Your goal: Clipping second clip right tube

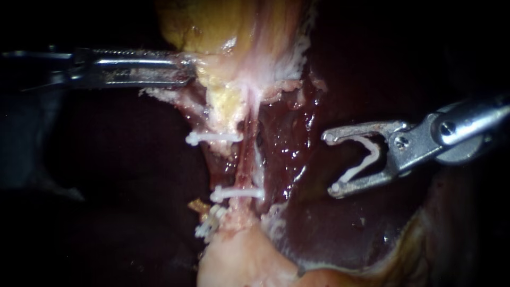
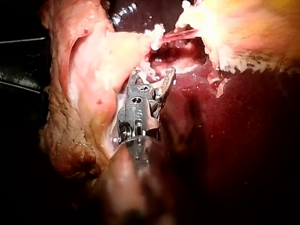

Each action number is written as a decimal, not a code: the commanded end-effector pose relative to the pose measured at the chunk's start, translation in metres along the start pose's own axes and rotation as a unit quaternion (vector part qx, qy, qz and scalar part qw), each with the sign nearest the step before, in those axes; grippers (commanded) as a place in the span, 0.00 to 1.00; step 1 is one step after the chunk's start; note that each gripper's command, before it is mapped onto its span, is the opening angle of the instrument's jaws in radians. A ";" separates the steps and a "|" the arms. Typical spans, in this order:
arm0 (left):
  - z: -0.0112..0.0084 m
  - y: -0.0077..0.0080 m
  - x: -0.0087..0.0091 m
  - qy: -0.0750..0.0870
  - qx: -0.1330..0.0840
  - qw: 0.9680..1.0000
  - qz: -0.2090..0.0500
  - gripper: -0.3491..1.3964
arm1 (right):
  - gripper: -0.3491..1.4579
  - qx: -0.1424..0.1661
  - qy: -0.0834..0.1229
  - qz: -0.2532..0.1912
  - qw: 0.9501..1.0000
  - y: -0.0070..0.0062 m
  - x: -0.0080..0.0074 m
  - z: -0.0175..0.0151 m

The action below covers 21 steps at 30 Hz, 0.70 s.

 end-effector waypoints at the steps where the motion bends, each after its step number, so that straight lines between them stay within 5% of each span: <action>1: -0.0002 0.0000 0.0001 0.000 -0.001 1.000 0.000 0.00 | 0.46 0.000 0.000 0.000 1.000 0.0000 0.0000 0.0000; 8: -0.0030 0.0001 0.0017 -0.004 -0.006 1.000 -0.004 0.00 | 0.46 0.000 0.000 0.000 1.000 0.0000 0.0000 0.0002; 21: -0.0101 0.0010 0.0069 0.034 0.004 0.999 -0.006 0.00 | 0.47 0.000 0.000 0.000 1.000 0.0000 0.0000 0.0002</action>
